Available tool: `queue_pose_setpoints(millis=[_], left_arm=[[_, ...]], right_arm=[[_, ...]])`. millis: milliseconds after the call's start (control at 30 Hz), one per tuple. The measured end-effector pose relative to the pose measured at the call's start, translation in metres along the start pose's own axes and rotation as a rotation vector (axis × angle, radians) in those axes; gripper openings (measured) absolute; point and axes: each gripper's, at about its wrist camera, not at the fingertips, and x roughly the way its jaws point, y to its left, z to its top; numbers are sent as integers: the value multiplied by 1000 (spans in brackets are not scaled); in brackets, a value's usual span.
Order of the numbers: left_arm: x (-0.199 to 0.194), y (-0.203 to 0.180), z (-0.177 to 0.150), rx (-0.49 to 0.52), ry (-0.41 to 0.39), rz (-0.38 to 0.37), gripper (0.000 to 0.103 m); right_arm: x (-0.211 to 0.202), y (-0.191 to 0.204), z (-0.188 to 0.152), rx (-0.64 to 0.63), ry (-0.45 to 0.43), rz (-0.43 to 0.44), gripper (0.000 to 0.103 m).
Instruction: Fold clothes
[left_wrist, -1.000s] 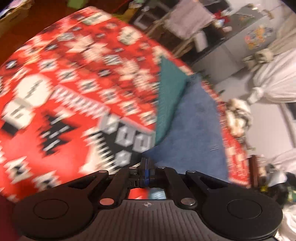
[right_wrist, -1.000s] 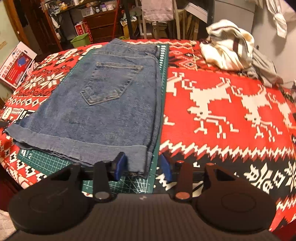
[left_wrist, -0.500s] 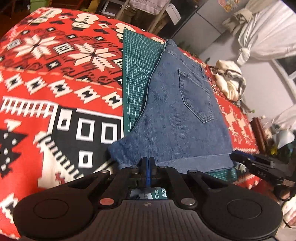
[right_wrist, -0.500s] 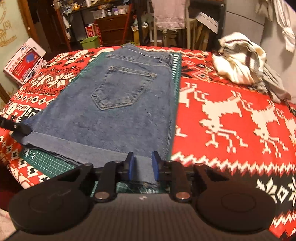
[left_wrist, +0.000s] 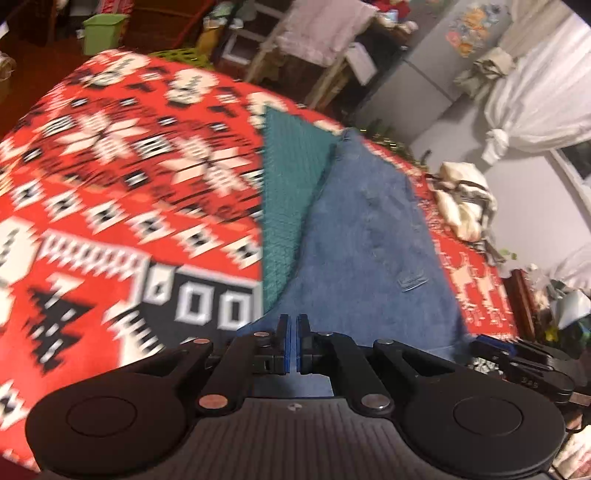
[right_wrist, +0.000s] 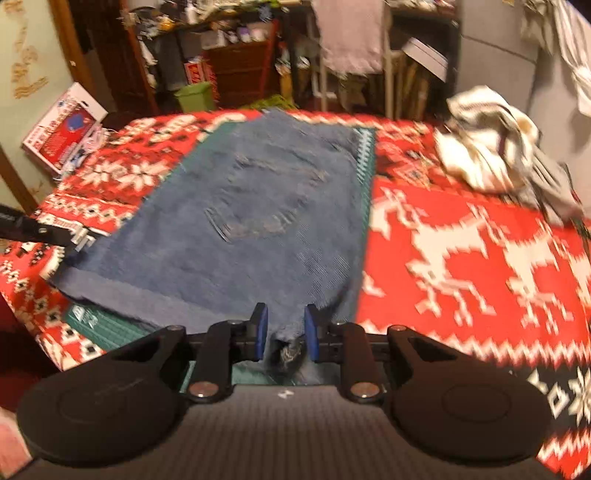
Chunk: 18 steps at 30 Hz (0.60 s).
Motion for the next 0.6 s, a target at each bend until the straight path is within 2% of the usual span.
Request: queue_pose_setpoints(millis=[133,267,367,400,433,600], left_arm=[[31,-18,5,53,51,-13,2],[54,-22,-1,77,89,43,2],[51,-11,-8,53,84,50,2],[48,-6,-9,41,81,47,2],[46,-1,-11,31,79,44,3],[32,5,-15,27,62,53,3]], right_arm=[[27,15,11,-3,20,16,20],[47,14,8,-8,58,-23,20],[43,-3,-3,29,56,-46,14],[40,-10,-6,45,52,-44,5],[37,-16,-9,61,48,-42,1],[27,-25,-13,91,27,-59,1]])
